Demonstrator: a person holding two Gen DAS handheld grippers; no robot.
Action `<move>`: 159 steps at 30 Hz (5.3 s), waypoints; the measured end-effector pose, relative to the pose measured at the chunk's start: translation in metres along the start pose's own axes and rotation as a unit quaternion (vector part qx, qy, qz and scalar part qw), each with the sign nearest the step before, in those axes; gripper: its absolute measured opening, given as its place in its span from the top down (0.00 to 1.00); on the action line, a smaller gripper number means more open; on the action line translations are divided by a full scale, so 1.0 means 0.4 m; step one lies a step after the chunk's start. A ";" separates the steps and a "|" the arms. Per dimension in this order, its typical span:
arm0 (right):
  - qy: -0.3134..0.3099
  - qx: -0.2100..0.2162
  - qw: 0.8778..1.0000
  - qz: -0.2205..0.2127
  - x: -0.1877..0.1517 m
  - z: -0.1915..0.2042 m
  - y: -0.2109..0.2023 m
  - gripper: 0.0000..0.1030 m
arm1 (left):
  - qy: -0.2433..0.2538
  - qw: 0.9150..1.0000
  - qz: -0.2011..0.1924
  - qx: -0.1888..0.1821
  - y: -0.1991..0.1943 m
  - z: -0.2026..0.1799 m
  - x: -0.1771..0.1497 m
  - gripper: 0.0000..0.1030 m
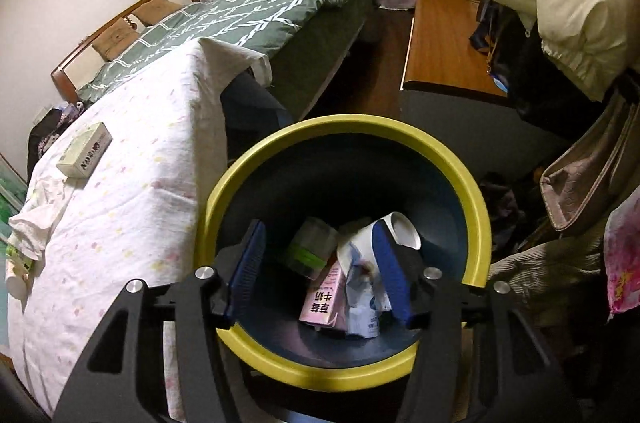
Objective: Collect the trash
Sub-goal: 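Move the left gripper toward the white pill bottle, then grasp the white pill bottle with the left gripper and lift it, then carry the pill bottle over the yellow bin and open the left gripper, then grasp the white towel with the right gripper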
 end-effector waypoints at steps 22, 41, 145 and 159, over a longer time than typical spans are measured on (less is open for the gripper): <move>-0.015 0.034 0.999 0.011 -0.013 0.059 0.004 0.46 | -0.061 0.994 0.043 0.077 0.159 0.148 -0.033 0.18; -0.027 0.050 0.998 0.009 -0.017 0.094 -0.013 0.45 | -0.066 0.993 0.028 0.094 0.133 0.225 -0.027 0.18; -0.320 0.193 0.926 0.046 -0.068 0.955 -0.010 0.40 | -0.072 0.996 -0.059 0.002 -0.134 0.243 -0.044 0.13; -0.321 0.175 0.928 0.070 -0.084 0.954 0.038 0.92 | -0.068 0.997 -0.044 -0.010 -0.102 0.216 -0.061 0.13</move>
Point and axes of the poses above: each gripper's, at about its wrist camera, not at the fingertips, and y roughly the way its jaws point, z to its left, x to its top, the point moved 6 cm from there along y, roughly the way its jaws point, and after that the axes turned 6 degrees about -x, right-handed, at the moved point
